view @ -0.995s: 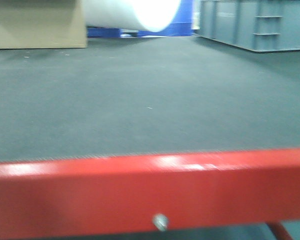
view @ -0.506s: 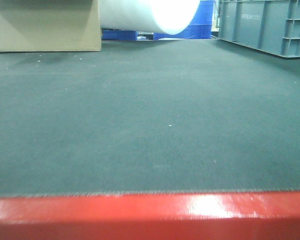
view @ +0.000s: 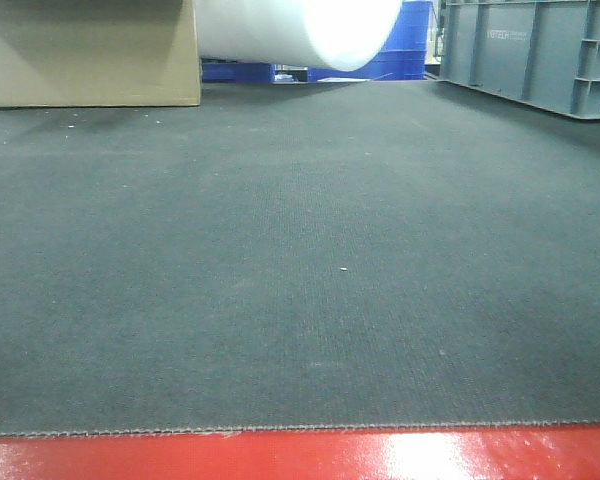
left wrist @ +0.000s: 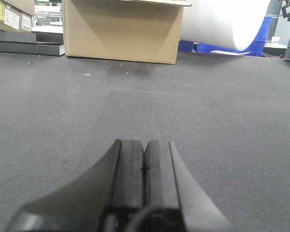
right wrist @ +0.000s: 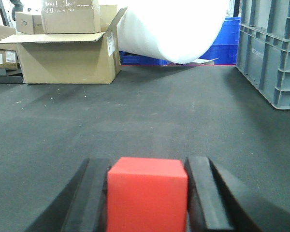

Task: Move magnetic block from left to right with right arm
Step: 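Stop at the second table, keeping the cube in the right gripper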

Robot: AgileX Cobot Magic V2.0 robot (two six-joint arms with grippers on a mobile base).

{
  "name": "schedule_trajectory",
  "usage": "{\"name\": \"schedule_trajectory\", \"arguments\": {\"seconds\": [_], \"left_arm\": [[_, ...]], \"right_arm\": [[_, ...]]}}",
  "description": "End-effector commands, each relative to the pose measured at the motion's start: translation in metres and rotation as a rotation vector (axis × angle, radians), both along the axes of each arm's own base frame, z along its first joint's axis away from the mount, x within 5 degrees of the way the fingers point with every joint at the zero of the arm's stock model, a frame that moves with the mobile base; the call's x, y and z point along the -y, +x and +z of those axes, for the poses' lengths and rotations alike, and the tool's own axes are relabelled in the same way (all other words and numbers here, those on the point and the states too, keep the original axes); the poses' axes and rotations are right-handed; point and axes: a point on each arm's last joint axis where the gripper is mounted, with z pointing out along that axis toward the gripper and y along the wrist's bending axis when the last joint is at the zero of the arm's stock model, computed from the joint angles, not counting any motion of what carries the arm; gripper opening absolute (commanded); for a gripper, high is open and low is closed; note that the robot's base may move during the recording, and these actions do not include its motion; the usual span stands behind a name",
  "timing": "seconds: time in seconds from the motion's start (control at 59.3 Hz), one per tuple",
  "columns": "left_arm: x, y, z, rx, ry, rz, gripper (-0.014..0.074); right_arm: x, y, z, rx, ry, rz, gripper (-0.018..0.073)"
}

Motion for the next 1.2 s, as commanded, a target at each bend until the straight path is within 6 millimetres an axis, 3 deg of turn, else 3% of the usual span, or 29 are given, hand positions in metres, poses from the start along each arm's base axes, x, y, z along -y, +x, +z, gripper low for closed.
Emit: {"name": "schedule_trajectory", "arguments": {"seconds": [0.0, 0.674, 0.775, 0.91, 1.18], "left_arm": [[0.0, -0.002, 0.006, 0.097, -0.008, -0.004, -0.0116], [0.0, -0.002, 0.006, 0.097, -0.008, -0.004, -0.0116], [0.0, -0.002, 0.006, 0.097, -0.008, -0.004, -0.0116], [0.0, -0.002, 0.006, 0.097, -0.008, -0.004, -0.0116], [0.0, -0.002, 0.006, 0.097, -0.008, -0.004, -0.0116]], "right_arm": [[0.0, -0.001, 0.016, 0.1, 0.008, -0.004, 0.0158], [-0.003, 0.006, 0.024, 0.115, 0.024, 0.009, 0.0138], [-0.011, 0.025, 0.034, 0.042, 0.032, 0.026, 0.014], [-0.028, 0.067, 0.05, -0.062, -0.016, 0.057, 0.014], [-0.086, 0.154, 0.064, -0.226, -0.168, 0.245, 0.014]]}}
